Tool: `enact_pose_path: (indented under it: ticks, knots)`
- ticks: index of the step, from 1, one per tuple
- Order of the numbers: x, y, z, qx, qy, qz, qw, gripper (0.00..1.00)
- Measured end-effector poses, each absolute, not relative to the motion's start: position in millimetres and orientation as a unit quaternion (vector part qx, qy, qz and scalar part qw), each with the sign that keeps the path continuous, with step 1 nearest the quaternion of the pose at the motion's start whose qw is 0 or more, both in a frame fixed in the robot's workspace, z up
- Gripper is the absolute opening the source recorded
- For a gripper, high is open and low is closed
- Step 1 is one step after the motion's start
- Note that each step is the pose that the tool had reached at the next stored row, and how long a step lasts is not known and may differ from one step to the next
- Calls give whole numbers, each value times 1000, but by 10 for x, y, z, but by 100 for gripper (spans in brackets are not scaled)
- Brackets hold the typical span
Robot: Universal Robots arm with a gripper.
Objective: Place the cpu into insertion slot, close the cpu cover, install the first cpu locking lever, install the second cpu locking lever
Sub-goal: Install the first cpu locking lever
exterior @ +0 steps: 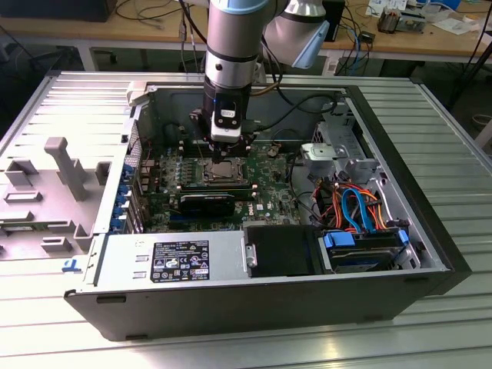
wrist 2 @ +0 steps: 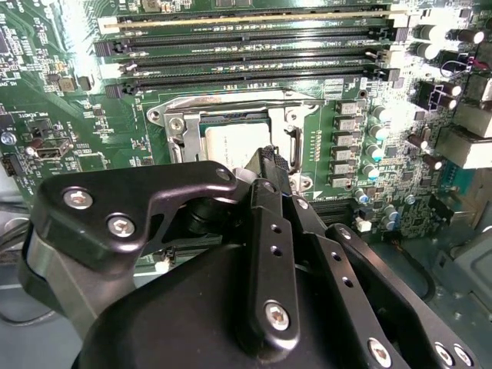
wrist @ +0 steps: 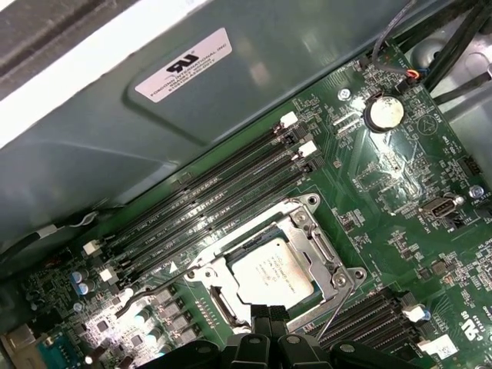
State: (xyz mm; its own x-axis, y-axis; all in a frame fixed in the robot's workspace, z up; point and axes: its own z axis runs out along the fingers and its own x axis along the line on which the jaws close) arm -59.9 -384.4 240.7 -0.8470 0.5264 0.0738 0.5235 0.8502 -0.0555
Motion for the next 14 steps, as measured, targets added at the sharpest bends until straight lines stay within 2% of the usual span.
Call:
enact_pose_path:
  ticks: [14]
  knots:
    - [-599,-3844,2407,-266,-963,17,43,11]
